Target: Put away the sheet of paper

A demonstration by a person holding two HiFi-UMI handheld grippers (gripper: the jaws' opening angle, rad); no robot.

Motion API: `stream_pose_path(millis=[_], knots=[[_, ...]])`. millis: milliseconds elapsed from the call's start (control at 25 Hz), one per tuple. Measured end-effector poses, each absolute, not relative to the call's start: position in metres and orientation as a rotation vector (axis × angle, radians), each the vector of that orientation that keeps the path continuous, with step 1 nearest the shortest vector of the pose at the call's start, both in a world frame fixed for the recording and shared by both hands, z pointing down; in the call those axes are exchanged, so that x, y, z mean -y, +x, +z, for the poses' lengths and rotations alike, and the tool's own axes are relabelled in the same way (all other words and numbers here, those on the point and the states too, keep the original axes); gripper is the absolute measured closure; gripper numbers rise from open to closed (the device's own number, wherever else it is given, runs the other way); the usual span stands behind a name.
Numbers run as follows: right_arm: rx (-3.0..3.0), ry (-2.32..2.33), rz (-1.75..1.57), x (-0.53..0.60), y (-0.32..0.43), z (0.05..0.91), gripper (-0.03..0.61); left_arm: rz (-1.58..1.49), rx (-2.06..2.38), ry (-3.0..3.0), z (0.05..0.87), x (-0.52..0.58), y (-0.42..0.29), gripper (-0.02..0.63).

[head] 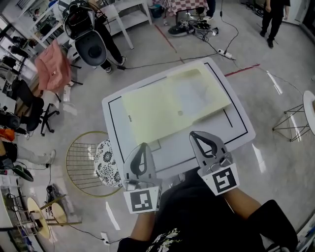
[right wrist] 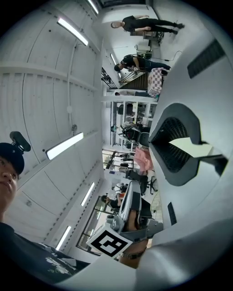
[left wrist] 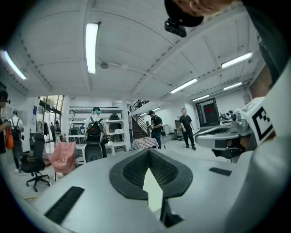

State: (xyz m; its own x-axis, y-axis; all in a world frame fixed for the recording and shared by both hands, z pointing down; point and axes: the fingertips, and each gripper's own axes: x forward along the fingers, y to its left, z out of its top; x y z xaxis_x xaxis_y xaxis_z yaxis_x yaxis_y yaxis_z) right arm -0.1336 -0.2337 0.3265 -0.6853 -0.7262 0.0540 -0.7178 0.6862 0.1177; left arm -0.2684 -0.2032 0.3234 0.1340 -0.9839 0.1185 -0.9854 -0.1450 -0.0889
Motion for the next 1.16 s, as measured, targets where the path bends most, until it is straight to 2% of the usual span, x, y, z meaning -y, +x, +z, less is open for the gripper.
stream_pose_path(millis=[1160], knots=[[2.76,1.153,-0.206,0.21,-0.147,0.331,0.58,0.202,2.056,2.359,0.328,0.183,-0.263,0.611]])
